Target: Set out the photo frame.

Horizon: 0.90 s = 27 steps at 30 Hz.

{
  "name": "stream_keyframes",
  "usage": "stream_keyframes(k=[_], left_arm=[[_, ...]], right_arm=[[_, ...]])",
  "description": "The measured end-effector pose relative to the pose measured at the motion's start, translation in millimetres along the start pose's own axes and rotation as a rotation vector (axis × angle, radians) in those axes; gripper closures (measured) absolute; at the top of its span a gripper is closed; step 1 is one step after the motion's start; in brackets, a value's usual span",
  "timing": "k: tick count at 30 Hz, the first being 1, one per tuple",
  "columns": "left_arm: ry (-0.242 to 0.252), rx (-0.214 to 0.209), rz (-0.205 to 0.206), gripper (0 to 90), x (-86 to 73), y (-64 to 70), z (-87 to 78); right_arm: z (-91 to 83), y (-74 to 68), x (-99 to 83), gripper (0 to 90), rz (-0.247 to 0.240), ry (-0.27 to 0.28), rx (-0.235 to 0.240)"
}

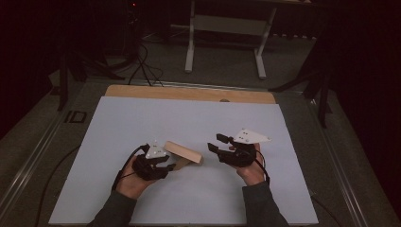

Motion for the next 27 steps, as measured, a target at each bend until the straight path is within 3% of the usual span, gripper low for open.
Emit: stream_keyframes(k=[6,13,19,27], left_arm=[[0.012,0.004,0.004,58.2,1.6,0.1,-1.7],[0.037,0.01,0.003,61.5,4.2,-0.2,-4.3],[0.062,0.018,0.013,65.6,6.8,1.3,-6.0],[0.068,0.013,0.015,72.5,7.7,2.0,-5.4]], right_arm=[[4.8,2.1,-8.5,57.6,0.014,-0.023,-0.011],[14.3,3.5,-23.0,68.3,0.032,-0.088,-0.036],[21.3,-1.1,-30.0,82.3,0.021,-0.117,-0.018],[28.7,-4.4,-35.6,89.2,0.018,-0.141,-0.021]])
Point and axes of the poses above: each handheld gripper's, and its own axes: z roughly forward along the jaws, x roughly out of its top, y roughly to its right, the point moved 8 cm from there along z, roughly forward along the jaws, and after that the axes turned 14 degrees about -z, right-handed, at the moved point
